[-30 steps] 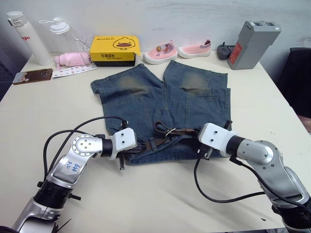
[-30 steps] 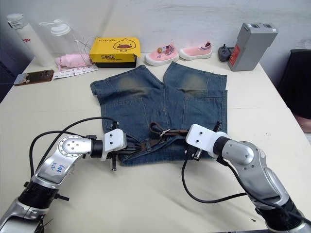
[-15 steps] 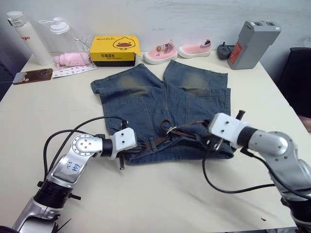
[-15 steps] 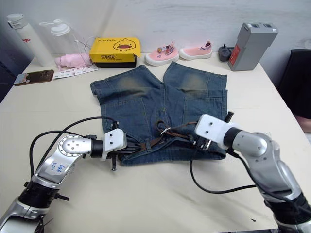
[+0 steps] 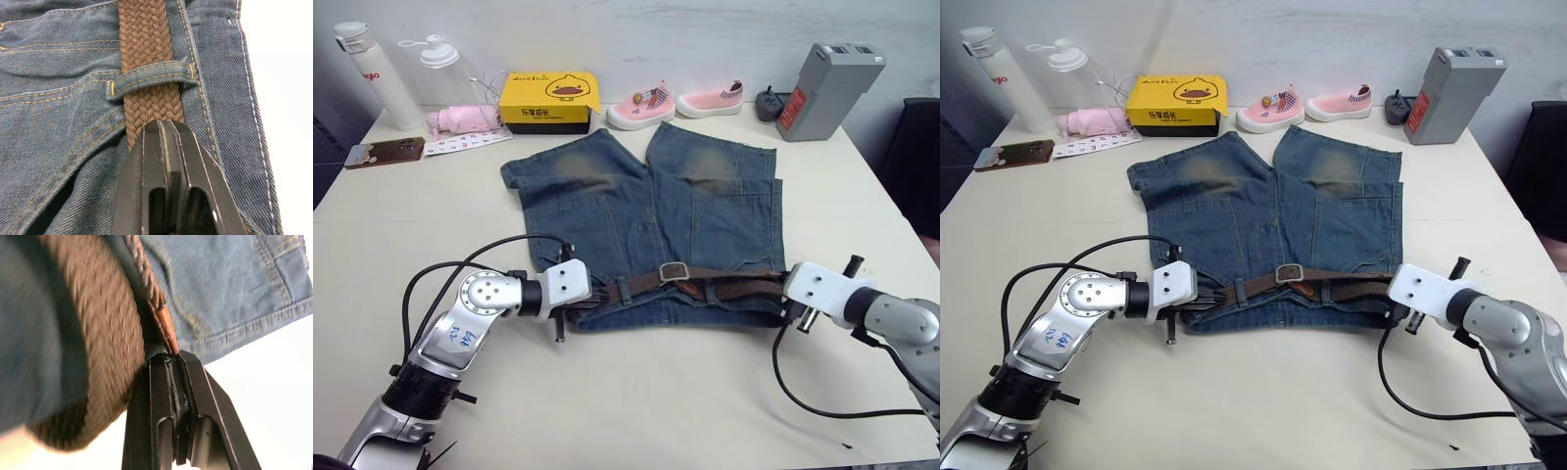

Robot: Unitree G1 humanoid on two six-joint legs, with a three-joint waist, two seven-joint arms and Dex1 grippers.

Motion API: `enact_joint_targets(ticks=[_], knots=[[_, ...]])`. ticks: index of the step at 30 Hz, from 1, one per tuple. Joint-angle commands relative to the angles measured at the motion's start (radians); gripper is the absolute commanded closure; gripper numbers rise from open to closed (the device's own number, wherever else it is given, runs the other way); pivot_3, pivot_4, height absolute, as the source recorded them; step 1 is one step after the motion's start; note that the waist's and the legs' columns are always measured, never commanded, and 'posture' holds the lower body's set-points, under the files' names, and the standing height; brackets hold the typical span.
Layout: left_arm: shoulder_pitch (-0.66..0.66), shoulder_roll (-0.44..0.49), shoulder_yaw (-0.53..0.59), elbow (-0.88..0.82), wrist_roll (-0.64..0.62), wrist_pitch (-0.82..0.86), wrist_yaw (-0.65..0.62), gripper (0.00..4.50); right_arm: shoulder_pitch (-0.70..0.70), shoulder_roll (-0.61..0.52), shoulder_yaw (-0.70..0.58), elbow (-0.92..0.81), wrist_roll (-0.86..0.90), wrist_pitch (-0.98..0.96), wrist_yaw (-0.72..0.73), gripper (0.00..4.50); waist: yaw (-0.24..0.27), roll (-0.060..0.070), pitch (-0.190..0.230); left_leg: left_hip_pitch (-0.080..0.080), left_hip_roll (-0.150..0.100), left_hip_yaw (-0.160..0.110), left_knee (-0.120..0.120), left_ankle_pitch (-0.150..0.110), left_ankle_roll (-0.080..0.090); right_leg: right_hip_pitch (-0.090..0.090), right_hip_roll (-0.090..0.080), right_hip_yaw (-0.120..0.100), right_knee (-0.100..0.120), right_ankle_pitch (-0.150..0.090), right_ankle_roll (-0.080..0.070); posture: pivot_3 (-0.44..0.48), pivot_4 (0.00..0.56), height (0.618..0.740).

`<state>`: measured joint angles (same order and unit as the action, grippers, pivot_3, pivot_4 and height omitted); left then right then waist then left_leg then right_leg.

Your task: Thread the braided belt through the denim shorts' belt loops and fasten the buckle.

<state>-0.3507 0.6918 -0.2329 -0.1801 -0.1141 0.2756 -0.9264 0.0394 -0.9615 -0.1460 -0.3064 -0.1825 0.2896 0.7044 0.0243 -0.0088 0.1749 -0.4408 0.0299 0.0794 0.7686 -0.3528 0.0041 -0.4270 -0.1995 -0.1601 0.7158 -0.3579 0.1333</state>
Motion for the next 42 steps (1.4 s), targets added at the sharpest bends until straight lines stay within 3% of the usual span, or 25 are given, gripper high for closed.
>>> enact_joint_targets(ticks=[1, 11, 16, 17, 19, 23, 34, 37, 42], knots=[[0.033, 0.033, -0.022, 0.049, 0.055, 0.017, -0.008, 4.5, 0.002, -0.01, -0.048, -0.016, -0.047, 0.022, -0.043, 4.49, -0.003, 0.001, 0.0, 0.0, 0.0, 0.0, 0.0, 0.0, 0.0, 0.0, 0.0, 0.0, 0.0, 0.0, 0.0, 0.0, 0.15, 0.658], [0.038, 0.041, -0.022, 0.044, 0.054, 0.011, -0.009, 4.5, -0.002, 0.037, -0.031, -0.142, -0.043, 0.062, -0.037, 4.49, -0.01, 0.004, -0.002, 0.001, 0.0, -0.001, -0.001, 0.0, 0.0, -0.001, 0.001, 0.0, 0.0, 0.0, -0.001, 0.0, 0.15, 0.658], [0.04, 0.045, -0.009, 0.027, 0.045, 0.01, -0.008, 4.5, -0.088, 0.116, -0.04, -0.287, 0.123, 0.15, 0.023, 4.49, -0.013, 0.004, -0.002, 0.001, 0.0, -0.004, -0.001, 0.0, 0.0, -0.001, 0.001, 0.001, 0.0, 0.0, -0.001, 0.0, 0.15, 0.658], [0.041, 0.045, -0.003, 0.02, 0.04, 0.013, -0.007, 4.5, -0.098, 0.12, -0.033, -0.32, 0.168, 0.161, 0.055, 3.84, -0.013, 0.004, -0.002, 0.001, 0.0, -0.005, -0.001, 0.0, 0.0, -0.001, 0.001, 0.0, 0.0, 0.0, -0.001, 0.0, 0.15, 0.658], [0.042, 0.045, 0.008, 0.009, 0.032, 0.016, -0.005, 4.5, -0.103, 0.114, -0.006, -0.369, 0.218, 0.177, 0.102, 3.09, -0.012, 0.004, -0.002, 0.001, 0.0, -0.005, -0.001, 0.0, 0.0, -0.001, 0.001, 0.0, 0.0, 0.0, -0.001, 0.0, 0.15, 0.658], [0.045, 0.043, 0.02, 0.006, 0.032, 0.014, 0.003, 4.5, -0.077, 0.112, 0.1, -0.393, 0.171, 0.142, 0.095, 1.17, -0.012, 0.003, -0.002, 0.001, 0.0, -0.006, -0.001, 0.0, 0.0, 0.0, 0.002, 0.0, 0.0, 0.0, -0.001, 0.0, 0.15, 0.658], [0.058, 0.042, 0.03, 0.001, 0.033, 0.011, 0.013, 4.5, -0.04, 0.184, 0.231, -0.301, 0.025, 0.102, -0.048, 1.17, -0.015, 0.003, -0.002, 0.001, 0.0, -0.005, -0.001, 0.0, -0.001, -0.001, 0.002, 0.0, 0.0, 0.0, -0.001, 0.0, 0.15, 0.658], [0.06, 0.045, 0.033, 0.004, 0.032, 0.008, 0.012, 4.5, -0.024, 0.19, 0.249, -0.29, 0.0, 0.081, -0.06, 1.97, -0.016, 0.003, -0.002, 0.001, 0.0, -0.005, -0.001, 0.0, -0.001, -0.001, 0.002, 0.0, 0.0, 0.0, -0.001, 0.0, 0.15, 0.658], [0.065, 0.046, 0.044, 0.008, 0.032, -0.003, 0.016, 4.5, -0.026, 0.221, 0.294, -0.26, -0.065, 0.057, -0.109, 4.08, -0.023, 0.003, -0.002, 0.001, 0.0, -0.005, -0.001, 0.0, -0.001, -0.001, 0.002, 0.0, 0.001, 0.0, -0.001, 0.0, 0.15, 0.658]])
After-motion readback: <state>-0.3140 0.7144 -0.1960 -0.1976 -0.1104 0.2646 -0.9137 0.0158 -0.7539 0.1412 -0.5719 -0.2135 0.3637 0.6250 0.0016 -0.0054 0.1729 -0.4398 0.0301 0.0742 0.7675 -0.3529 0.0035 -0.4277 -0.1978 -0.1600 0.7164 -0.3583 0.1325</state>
